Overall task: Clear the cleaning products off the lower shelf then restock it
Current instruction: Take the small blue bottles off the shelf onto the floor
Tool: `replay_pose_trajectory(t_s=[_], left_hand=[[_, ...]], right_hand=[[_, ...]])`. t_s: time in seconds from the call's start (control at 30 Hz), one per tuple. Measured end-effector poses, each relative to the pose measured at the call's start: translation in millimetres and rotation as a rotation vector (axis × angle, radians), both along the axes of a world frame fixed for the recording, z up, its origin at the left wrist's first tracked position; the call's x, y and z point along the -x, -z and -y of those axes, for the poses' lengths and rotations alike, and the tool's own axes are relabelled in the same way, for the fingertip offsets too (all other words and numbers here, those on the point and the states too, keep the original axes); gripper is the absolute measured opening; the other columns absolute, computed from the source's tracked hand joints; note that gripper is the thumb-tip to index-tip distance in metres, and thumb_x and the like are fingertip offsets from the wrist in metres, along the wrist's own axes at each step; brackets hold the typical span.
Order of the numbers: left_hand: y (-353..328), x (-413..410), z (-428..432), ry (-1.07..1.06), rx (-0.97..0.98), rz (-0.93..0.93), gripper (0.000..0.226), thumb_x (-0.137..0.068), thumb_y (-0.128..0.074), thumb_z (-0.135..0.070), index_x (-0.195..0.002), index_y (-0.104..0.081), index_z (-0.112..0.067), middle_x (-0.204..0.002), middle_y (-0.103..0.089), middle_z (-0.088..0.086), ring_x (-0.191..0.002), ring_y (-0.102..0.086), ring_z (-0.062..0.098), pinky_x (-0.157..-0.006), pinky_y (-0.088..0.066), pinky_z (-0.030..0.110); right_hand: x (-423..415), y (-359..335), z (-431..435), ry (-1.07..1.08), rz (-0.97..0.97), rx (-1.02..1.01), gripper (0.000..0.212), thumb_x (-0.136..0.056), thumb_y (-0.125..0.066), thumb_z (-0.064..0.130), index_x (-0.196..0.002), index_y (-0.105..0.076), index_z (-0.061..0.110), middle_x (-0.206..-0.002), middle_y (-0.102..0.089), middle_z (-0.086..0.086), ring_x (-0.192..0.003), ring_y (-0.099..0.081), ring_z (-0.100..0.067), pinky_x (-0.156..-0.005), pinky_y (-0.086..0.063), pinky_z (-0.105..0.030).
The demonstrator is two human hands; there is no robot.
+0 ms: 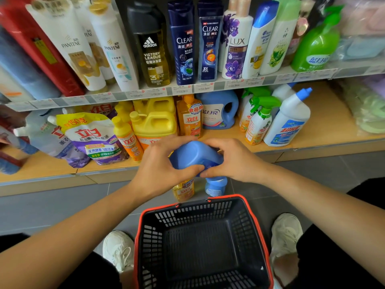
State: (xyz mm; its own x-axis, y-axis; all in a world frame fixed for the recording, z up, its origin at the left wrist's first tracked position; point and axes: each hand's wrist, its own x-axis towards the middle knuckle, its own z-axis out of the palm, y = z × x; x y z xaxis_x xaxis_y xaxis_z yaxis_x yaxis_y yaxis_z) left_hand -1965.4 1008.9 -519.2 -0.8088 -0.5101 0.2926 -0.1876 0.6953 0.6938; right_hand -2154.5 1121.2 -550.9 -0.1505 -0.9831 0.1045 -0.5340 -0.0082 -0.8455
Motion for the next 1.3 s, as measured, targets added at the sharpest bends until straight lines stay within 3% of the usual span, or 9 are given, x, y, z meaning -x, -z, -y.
replay_pose_trajectory(t_s=[0.2,0.4,0.5,0.63,0.73,0.8,0.97,1.17,1.3], left_hand=[[8.0,-7.8,2.1,0.180,0.225,-0.091,0.044,-0.095,-0.066,-0.017,-0.138,-0.060,-0.014,-0.152,-0.049,0.003,-0.142,-0.045,0.019,-0.114,-0.041,0.039],[10.6,-7.7,8.3,0.228,0.347,-0.224,0.030,-0.085,-0.079,-0.005,-0.115,-0.075,-0.004,-0.130,-0.067,0.011,-0.124,-0.062,0.029,-0.102,-0.051,0.044],[6.0,-7.9,9.8,0.119,0.220,-0.257,0.018,-0.082,-0.083,-0.018,-0.094,-0.080,-0.005,-0.111,-0.073,0.009,-0.106,-0.069,0.022,-0.088,-0.055,0.041],[2.0,-4.4,7.9,0.003,-0.100,-0.142,0.035,-0.077,-0.086,-0.034,-0.091,-0.069,-0.006,-0.099,-0.064,0.006,-0.094,-0.065,0.019,-0.073,-0.057,0.033],[4.7,0.9,3.9,-0.080,-0.353,-0.066,0.045,-0.073,-0.080,-0.041,-0.093,-0.057,-0.008,-0.092,-0.062,0.003,-0.083,-0.063,0.019,-0.061,-0.051,0.026],[7.3,3.6,5.0,-0.107,-0.393,-0.038,0.049,-0.075,-0.083,-0.044,-0.091,-0.055,-0.006,-0.088,-0.063,0.009,-0.076,-0.059,0.019,-0.063,-0.049,0.027],[6.1,4.7,11.1,-0.080,-0.539,-0.090,0.027,-0.079,-0.076,-0.029,-0.090,-0.062,-0.007,-0.085,-0.064,0.007,-0.074,-0.058,0.015,-0.065,-0.048,0.024],[4.9,1.8,17.2,-0.049,-0.553,-0.139,0.023,-0.094,-0.067,-0.007,-0.116,-0.070,-0.012,-0.112,-0.073,0.010,-0.100,-0.067,0.036,-0.088,-0.058,0.044],[6.6,0.9,17.6,0.025,-0.475,-0.147,0.029,-0.097,-0.061,-0.002,-0.121,-0.070,-0.014,-0.125,-0.070,0.005,-0.112,-0.065,0.025,-0.097,-0.056,0.040]], right_hand=[[2.3,0.9,-2.3,0.060,0.151,0.018,0.053,-0.072,-0.090,0.015,-0.119,-0.066,0.011,-0.108,-0.074,0.000,-0.101,-0.071,-0.015,-0.087,-0.059,-0.039],[2.2,2.9,-3.2,0.069,0.130,0.010,0.054,-0.071,-0.091,0.014,-0.118,-0.066,0.025,-0.106,-0.073,0.010,-0.101,-0.070,-0.009,-0.086,-0.057,-0.030],[-0.2,3.0,-3.9,0.083,0.115,0.001,0.059,-0.070,-0.091,0.015,-0.120,-0.065,0.031,-0.107,-0.072,0.018,-0.102,-0.069,-0.004,-0.085,-0.057,-0.029],[-0.9,4.0,-4.4,0.088,0.108,0.014,0.059,-0.070,-0.091,0.017,-0.123,-0.066,0.019,-0.110,-0.073,0.007,-0.103,-0.069,-0.012,-0.088,-0.058,-0.044],[-3.5,3.0,-4.8,0.085,0.063,0.015,0.059,-0.069,-0.091,0.017,-0.121,-0.065,0.027,-0.107,-0.072,0.014,-0.100,-0.067,-0.003,-0.083,-0.057,-0.027],[-6.1,2.4,-5.3,0.078,0.009,0.005,0.059,-0.068,-0.092,0.018,-0.118,-0.064,0.033,-0.104,-0.069,0.021,-0.095,-0.064,0.007,-0.079,-0.051,-0.015],[-3.6,4.7,-5.6,0.095,0.009,0.011,0.060,-0.067,-0.093,0.016,-0.119,-0.064,0.029,-0.106,-0.070,0.018,-0.094,-0.064,0.005,-0.082,-0.052,-0.019],[6.3,4.6,-1.4,0.137,0.050,0.039,0.062,-0.072,-0.091,0.018,-0.127,-0.063,0.017,-0.114,-0.071,0.006,-0.102,-0.066,-0.003,-0.084,-0.053,-0.019],[8.4,3.6,-1.5,0.154,0.097,0.029,0.060,-0.075,-0.089,0.019,-0.128,-0.062,0.014,-0.114,-0.071,0.004,-0.101,-0.068,-0.004,-0.081,-0.056,-0.022]])
